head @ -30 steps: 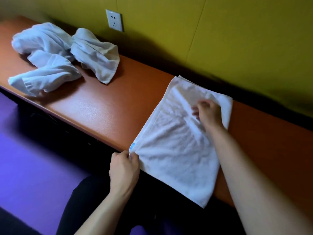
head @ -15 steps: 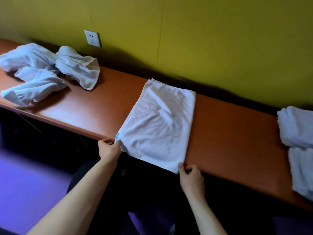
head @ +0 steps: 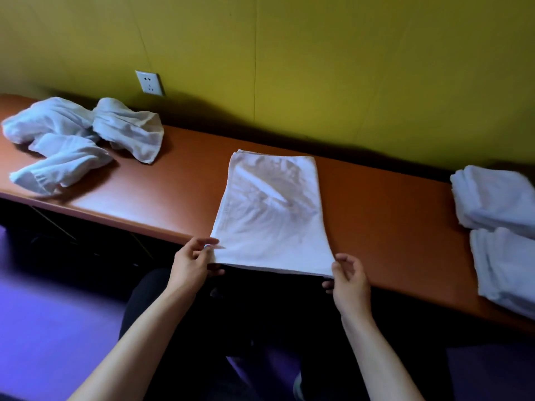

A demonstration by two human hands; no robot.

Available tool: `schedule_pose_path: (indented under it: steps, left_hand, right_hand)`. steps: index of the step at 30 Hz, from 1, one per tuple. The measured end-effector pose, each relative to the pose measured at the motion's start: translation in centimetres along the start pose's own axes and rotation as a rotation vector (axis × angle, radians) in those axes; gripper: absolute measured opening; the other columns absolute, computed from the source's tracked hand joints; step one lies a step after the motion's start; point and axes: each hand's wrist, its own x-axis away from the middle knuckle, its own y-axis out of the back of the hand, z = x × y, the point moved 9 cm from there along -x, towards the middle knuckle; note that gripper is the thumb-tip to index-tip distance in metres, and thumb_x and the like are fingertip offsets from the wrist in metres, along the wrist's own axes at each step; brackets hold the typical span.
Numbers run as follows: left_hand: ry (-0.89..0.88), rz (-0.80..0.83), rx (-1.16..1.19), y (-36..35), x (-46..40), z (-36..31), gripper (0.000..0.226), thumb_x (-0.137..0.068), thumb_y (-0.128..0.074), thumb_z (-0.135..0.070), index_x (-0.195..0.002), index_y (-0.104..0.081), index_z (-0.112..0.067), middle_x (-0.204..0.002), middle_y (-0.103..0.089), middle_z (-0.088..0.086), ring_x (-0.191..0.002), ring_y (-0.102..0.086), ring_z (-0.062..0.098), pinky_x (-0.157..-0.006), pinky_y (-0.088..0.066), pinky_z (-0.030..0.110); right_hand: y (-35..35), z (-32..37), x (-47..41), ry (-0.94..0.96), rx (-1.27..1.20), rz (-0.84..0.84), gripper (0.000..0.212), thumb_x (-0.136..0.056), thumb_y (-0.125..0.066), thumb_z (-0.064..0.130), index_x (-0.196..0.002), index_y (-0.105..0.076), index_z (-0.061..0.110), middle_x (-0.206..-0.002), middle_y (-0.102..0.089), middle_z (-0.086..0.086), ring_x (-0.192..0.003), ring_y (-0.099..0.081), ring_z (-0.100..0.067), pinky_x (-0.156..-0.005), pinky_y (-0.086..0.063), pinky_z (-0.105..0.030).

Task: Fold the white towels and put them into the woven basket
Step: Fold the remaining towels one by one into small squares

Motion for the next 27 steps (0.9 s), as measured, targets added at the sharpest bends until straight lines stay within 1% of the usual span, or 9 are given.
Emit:
schedule_pose_path:
  steps: [2, 5, 9, 13, 15, 17, 20, 23, 27]
  left_hand:
    - [0.035, 0.026, 0.023, -0.3, 1.6, 0.6, 0.026, -0.101, -0.047, -0.003, -0.099, -0.072, -0.008, -0.094, -0.064, 0.019, -0.061, -0.068, 0.021, -0.078, -0.061, 0.049]
    - [0.062, 0.071, 0.135, -0.4, 4.6, 0.8, 0.032, -0.096, -0.044, 0.007, -0.104, -0.072, -0.004, -0.088, -0.066, 0.016, -0.069, -0.063, 0.023, -0.064, -0.060, 0.032]
    - [-0.061, 0.185, -0.037, -0.3, 8.0, 0.5, 0.048, -0.085, -0.062, 0.013, -0.110, -0.075, -0.026, -0.096, -0.077, 0.011, -0.080, -0.069, 0.017, -0.076, -0.057, 0.032]
    - [-0.252, 0.102, -0.129, 0.3, 8.7, -1.2, 0.023, -0.091, -0.072, -0.008, -0.094, -0.077, -0.030, -0.077, -0.074, 0.007, -0.066, -0.062, 0.009, -0.070, -0.051, 0.026]
    - [-0.293, 0.051, -0.120, 0.4, 8.4, -2.2, 0.015, -0.091, -0.073, -0.015, -0.088, -0.077, -0.028, -0.076, -0.074, 0.001, -0.066, -0.063, 0.007, -0.066, -0.052, 0.021]
    - [-0.367, -0.020, -0.206, 0.6, 7.6, -3.5, 0.008, -0.089, -0.074, -0.019, -0.084, -0.076, -0.025, -0.078, -0.071, 0.000, -0.070, -0.064, 0.014, -0.070, -0.050, 0.025]
    - [-0.472, -0.082, -0.369, 0.3, 5.6, -5.4, 0.010, -0.090, -0.073, -0.022, -0.080, -0.069, -0.022, -0.088, -0.063, -0.005, -0.079, -0.062, 0.012, -0.074, -0.046, 0.017]
    - [-0.416, -0.024, -0.309, -0.6, 2.5, -5.2, 0.021, -0.098, -0.064, -0.031, -0.085, -0.062, -0.015, -0.081, -0.067, 0.004, -0.076, -0.065, 0.019, -0.073, -0.050, 0.036]
    - [-0.390, -0.098, -0.437, -1.9, -1.3, -5.7, 0.030, -0.100, -0.054, -0.039, -0.081, -0.050, -0.016, -0.066, -0.056, 0.007, -0.059, -0.049, 0.013, -0.059, -0.042, 0.032]
  right_hand:
    - [1.2, 0.8, 0.5, 0.026, -0.023, 0.024, 0.015, -0.101, -0.053, 0.006, -0.101, -0.062, 0.018, -0.089, -0.069, 0.001, -0.043, -0.058, -0.008, -0.045, -0.047, -0.018]
    - [3.0, 0.9, 1.6, -0.006, -0.085, 0.044, 0.017, -0.099, -0.058, 0.008, -0.092, -0.069, 0.019, -0.091, -0.072, 0.000, -0.048, -0.061, -0.010, -0.049, -0.051, -0.018]
    - [5.0, 1.1, 3.2, -0.079, -0.221, 0.101, 0.018, -0.098, -0.054, 0.006, -0.097, -0.072, 0.013, -0.087, -0.071, 0.000, -0.058, -0.063, -0.015, -0.052, -0.050, -0.019]
    - [5.4, 1.5, 4.0, -0.090, -0.384, 0.187, 0.027, -0.090, -0.052, -0.003, -0.104, -0.070, 0.013, -0.084, -0.072, -0.005, -0.060, -0.060, -0.012, -0.056, -0.050, -0.017]
    - [5.6, 2.0, 3.5, -0.003, -0.356, 0.166, 0.027, -0.077, -0.078, 0.026, -0.103, -0.071, 0.020, -0.087, -0.074, -0.001, -0.061, -0.060, -0.009, -0.059, -0.051, -0.015]
    - [5.8, 2.9, 2.4, 0.113, -0.199, 0.109, 0.045, -0.061, -0.081, 0.054, -0.096, -0.075, 0.026, -0.085, -0.075, 0.004, -0.062, -0.062, -0.006, -0.062, -0.051, -0.013]
    - [5.9, 5.0, 0.3, 0.269, 0.022, 0.000, 0.014, -0.082, -0.076, 0.038, -0.093, -0.075, 0.030, -0.090, -0.074, 0.008, -0.080, -0.066, 0.002, -0.074, -0.048, -0.007]
    - [4.1, 7.2, -2.3, 0.420, 0.121, 0.004, 0.011, -0.092, -0.069, 0.016, -0.103, -0.071, 0.020, -0.093, -0.071, 0.015, -0.085, -0.062, 0.013, -0.077, -0.042, -0.002]
    - [0.1, 7.5, -7.1, 0.428, 0.174, 0.056, 0.006, -0.096, -0.060, 0.031, -0.100, -0.063, 0.028, -0.089, -0.071, 0.013, -0.078, -0.062, 0.006, -0.072, -0.044, -0.005]
